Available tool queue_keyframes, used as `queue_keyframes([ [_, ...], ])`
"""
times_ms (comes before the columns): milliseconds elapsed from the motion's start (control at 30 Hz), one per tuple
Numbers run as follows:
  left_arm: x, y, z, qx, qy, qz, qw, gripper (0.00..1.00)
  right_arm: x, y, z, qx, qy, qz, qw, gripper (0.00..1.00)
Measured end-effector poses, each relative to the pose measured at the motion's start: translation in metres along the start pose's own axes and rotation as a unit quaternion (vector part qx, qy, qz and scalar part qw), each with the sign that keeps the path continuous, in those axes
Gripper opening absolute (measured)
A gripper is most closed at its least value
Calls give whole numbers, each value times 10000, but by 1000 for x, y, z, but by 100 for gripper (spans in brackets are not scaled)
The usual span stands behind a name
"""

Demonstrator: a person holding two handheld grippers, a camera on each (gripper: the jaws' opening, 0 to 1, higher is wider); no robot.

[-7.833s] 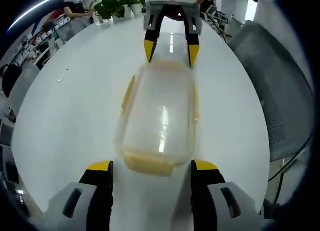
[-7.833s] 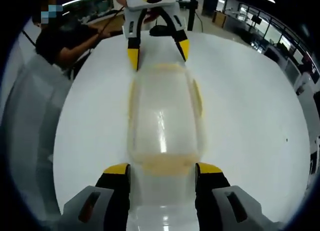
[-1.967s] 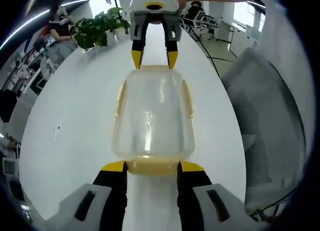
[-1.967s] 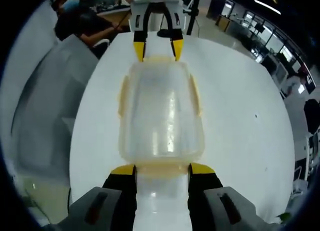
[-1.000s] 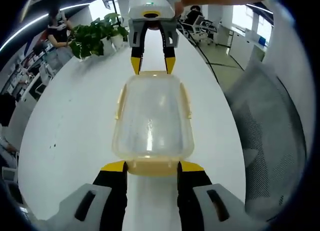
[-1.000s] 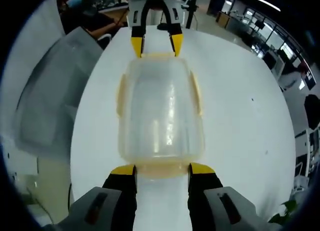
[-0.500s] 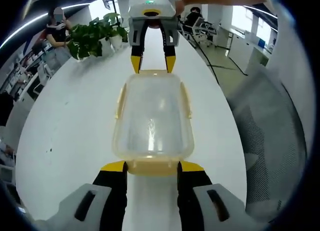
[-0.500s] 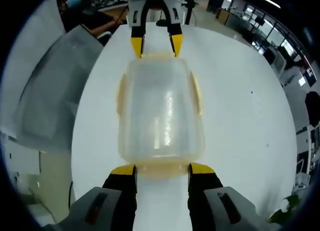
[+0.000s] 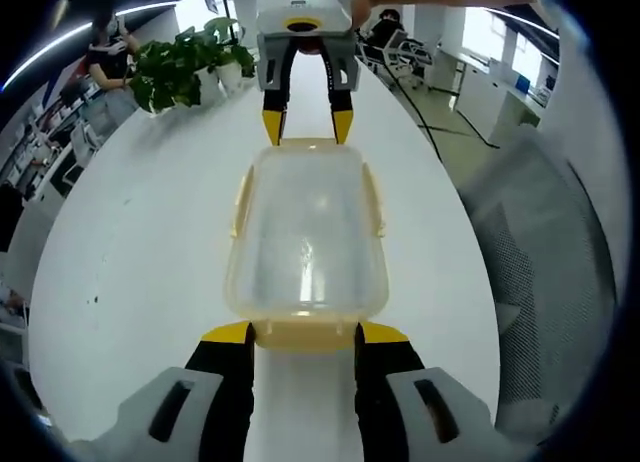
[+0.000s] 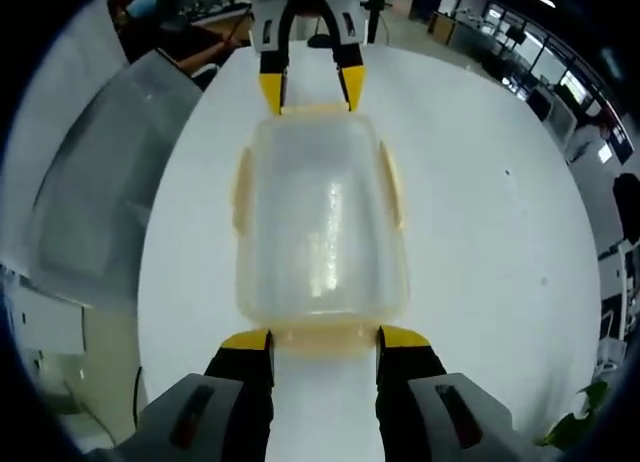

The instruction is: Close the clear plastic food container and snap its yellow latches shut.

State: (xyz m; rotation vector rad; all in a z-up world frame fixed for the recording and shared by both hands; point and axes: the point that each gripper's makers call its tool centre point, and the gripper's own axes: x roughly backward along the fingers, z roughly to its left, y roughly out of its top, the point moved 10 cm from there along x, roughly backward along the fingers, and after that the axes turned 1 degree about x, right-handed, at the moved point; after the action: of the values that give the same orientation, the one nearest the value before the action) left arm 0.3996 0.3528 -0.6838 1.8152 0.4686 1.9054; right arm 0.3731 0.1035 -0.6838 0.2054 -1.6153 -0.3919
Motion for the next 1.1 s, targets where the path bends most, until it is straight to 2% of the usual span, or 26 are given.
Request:
queue_keyframes([
  [1100, -13, -2, 4, 118, -154, -60, 9998, 38, -5, -11, -5, -147, 70, -31, 9999, 39],
])
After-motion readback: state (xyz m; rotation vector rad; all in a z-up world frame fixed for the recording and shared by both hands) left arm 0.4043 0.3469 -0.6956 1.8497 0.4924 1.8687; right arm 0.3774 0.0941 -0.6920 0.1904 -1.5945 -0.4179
